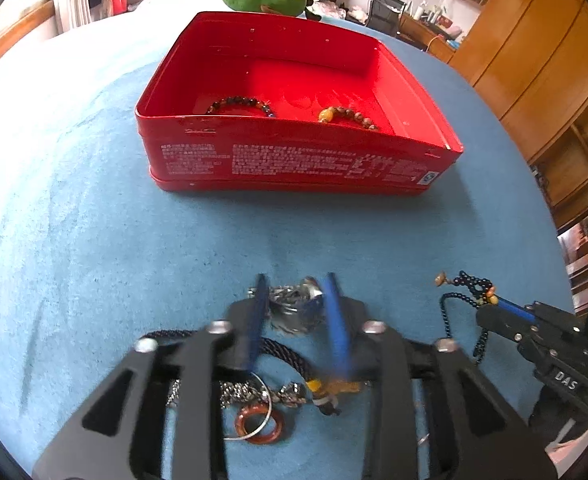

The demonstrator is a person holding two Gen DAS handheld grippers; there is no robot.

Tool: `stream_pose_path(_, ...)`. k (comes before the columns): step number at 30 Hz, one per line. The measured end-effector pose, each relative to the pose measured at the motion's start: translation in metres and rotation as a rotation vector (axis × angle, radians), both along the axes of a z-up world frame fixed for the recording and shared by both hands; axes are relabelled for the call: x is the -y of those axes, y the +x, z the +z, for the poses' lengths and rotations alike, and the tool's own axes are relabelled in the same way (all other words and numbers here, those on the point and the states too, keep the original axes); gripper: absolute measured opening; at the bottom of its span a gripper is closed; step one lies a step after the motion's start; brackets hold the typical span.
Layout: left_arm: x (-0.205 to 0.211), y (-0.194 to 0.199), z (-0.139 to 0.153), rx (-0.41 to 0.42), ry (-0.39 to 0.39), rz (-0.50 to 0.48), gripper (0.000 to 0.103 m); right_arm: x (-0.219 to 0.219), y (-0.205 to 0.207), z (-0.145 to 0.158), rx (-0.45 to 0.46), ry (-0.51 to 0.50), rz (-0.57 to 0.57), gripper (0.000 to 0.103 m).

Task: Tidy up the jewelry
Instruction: 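Carry the watch and necklace into the red box and open both tools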

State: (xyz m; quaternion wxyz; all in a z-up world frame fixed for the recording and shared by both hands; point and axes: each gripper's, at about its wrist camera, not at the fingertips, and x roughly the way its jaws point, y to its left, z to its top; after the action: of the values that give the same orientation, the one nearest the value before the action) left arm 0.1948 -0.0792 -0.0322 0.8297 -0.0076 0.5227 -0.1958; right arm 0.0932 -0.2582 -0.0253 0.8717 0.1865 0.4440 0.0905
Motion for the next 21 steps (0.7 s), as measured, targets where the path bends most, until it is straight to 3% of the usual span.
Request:
stream_pose_path(2,0.002,0.002,-0.003,0.0,0.008,-0.005,0.045,-0.003,0.0,-0.003,-0.007,0.002,0.005,0.012)
stream_pose_path(6,0.007,0.011,-0.018,-0.018,0.045,-0.002,0.033,-0.004,0.002,-0.007,-0.013,0.012,0.005,0.012)
stream_pose_path(8,0.006,0.011,-0.016,-0.015,0.026,-0.002,0.026,-0.002,0.002,-0.007,-0.01,0.017,0.003,0.012)
stream_pose_path(12,0.0,0.012,-0.015,-0.019,-0.009,0.017,0.025,0.0,0.0,-0.004,-0.001,0.038,0.002,0.012)
stream_pose_path(21,-0.011,-0.003,0.023,0.058,-0.097,0.009,0.024,0.004,0.003,0.028,0.064,0.042,0.002,0.012)
